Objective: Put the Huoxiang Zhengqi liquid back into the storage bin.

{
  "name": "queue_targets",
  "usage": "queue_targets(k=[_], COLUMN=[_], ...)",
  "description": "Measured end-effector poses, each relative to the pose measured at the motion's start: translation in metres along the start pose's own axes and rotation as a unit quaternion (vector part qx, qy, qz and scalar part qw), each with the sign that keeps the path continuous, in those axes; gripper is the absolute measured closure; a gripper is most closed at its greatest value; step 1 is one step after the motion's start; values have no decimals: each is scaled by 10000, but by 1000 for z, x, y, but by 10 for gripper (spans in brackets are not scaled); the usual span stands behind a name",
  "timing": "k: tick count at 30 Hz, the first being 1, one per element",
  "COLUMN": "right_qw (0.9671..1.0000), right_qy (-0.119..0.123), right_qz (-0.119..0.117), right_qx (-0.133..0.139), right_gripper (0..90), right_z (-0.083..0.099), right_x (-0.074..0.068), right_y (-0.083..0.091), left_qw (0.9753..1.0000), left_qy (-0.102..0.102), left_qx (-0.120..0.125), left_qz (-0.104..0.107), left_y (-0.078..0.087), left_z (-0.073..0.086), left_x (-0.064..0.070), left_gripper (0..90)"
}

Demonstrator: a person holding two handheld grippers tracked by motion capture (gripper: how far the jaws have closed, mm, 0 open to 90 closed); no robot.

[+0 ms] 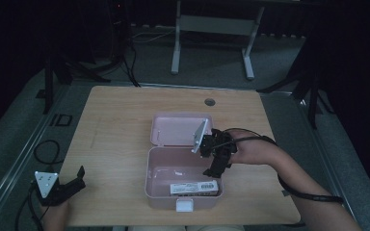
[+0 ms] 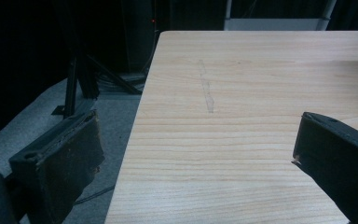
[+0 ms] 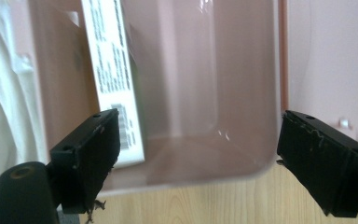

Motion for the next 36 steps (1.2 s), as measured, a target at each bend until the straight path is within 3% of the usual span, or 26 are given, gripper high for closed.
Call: queue_targets(k=[9, 17, 25, 29, 30, 31, 32, 33, 36], right_qw=[9993, 9965, 9898, 9790, 9790, 9699, 9699, 9671, 9543], right_qy=[-327, -711, -1236, -1650, -1650, -1951, -1951, -2037, -2365], right_qz=[50, 173, 292, 517, 517, 557, 557, 601, 716], right_qx=[149, 400, 648, 1084, 1084, 1344, 1344, 1401, 1679], right_gripper=[131, 131, 131, 131, 131, 132, 132, 132, 132], right_z=[32, 64, 108, 130, 130, 144, 144, 148, 165], right_x=[10, 20, 29, 40, 40, 46, 46, 47, 51], right_y=[-2, -9, -35, -54, -54, -64, -64, -68, -81], left_qw=[10000, 10000, 10000, 10000, 10000, 10000, 10000, 10000, 10000], left_qy=[-4, 0, 5, 5, 5, 7, 7, 9, 4], left_qx=[7, 7, -6, 1, 1, -5, -5, -4, 1], left_qz=[-11, -6, 4, 4, 4, 6, 6, 1, -4], left_y=[0, 0, 0, 0, 0, 0, 0, 0, 0], left_z=[0, 0, 0, 0, 0, 0, 0, 0, 0], left_x=[0, 0, 0, 0, 0, 0, 0, 0, 0], left_gripper=[17, 17, 17, 17, 17, 17, 16, 16, 17])
Point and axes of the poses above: each handheld gripper's, and its own axes: y roughly backward along the jaws, z roughly out of its underside, x roughly to its right, the point moved 2 cm from there along -y, roughly forward along the jaws, and after that the axes turned 3 degrees about -x, right-handed, at the moved point
